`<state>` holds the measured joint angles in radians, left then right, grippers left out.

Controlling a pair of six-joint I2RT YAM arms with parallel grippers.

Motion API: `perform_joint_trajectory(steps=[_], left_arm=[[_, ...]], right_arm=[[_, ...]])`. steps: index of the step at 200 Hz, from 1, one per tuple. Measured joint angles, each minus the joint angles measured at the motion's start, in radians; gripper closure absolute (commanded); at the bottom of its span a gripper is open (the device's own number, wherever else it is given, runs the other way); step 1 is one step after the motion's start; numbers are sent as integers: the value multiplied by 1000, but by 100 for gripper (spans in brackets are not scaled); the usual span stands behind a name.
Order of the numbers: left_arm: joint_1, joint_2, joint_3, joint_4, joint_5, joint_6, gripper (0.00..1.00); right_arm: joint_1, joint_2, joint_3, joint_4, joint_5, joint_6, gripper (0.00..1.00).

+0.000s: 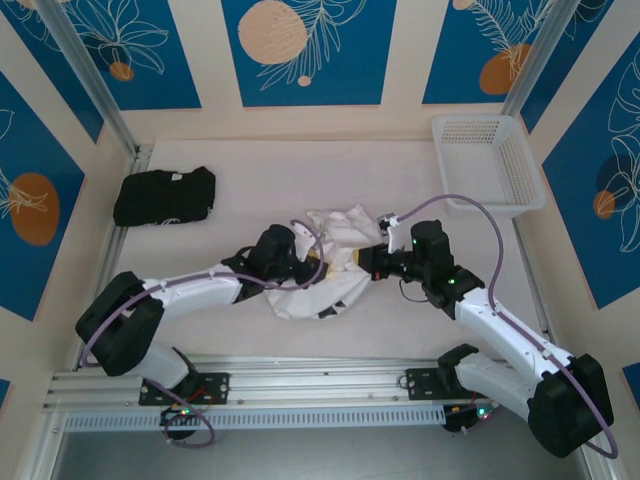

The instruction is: Fold the inside-out t-shirt

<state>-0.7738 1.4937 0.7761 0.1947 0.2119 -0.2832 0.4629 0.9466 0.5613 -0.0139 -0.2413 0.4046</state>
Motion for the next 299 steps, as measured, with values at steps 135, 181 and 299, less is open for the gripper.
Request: perform_joint_trajectory(steps=[135,181,299], left_arm=[[91,-384,43,-34,200,-101,100],[96,-387,57,-95,207,-100,100],[104,-401,79,-314,-293,-20,68]], right_arm=[[125,-87,87,-112,217,-259,55],[188,-109,87,-84,203,-332,43],[120,138,58,266,-113,-72,100]])
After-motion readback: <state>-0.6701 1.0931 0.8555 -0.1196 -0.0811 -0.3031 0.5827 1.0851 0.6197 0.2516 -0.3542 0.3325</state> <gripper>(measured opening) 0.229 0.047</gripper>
